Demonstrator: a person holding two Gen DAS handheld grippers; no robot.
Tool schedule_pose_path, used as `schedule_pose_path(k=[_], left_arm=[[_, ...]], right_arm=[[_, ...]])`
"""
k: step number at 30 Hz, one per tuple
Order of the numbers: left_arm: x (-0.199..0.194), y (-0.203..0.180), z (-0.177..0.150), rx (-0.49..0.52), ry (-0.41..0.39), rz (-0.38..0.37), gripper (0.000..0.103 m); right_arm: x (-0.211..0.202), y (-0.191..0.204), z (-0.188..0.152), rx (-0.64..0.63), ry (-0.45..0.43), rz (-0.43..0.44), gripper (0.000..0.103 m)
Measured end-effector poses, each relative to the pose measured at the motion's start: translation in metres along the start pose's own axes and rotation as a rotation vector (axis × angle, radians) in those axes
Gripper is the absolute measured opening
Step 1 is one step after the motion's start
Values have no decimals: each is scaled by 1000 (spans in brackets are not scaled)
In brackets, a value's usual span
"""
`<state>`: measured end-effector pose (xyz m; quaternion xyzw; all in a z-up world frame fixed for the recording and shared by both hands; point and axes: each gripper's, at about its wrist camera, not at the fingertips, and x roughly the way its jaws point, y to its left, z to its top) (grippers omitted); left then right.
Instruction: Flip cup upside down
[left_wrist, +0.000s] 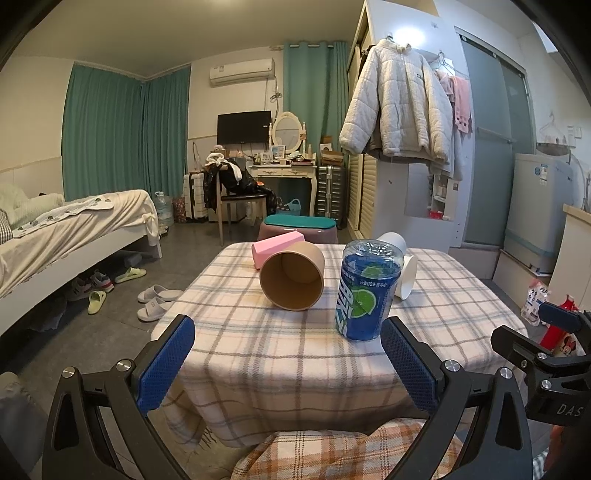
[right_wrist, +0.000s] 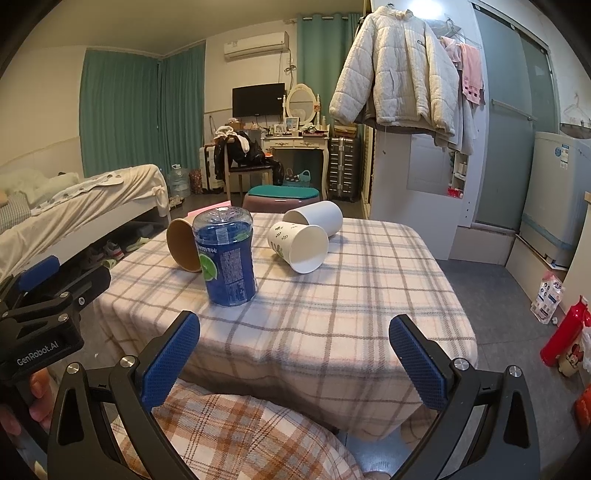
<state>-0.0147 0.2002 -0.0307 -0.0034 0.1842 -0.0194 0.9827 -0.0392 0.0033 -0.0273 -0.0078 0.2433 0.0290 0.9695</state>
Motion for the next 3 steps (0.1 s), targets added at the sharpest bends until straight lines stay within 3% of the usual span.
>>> schedule_pose_path(k=[3], left_arm=[[-3, -2, 1, 4, 4, 5, 103]], right_arm=[[0, 0, 0, -1, 0, 0, 103]])
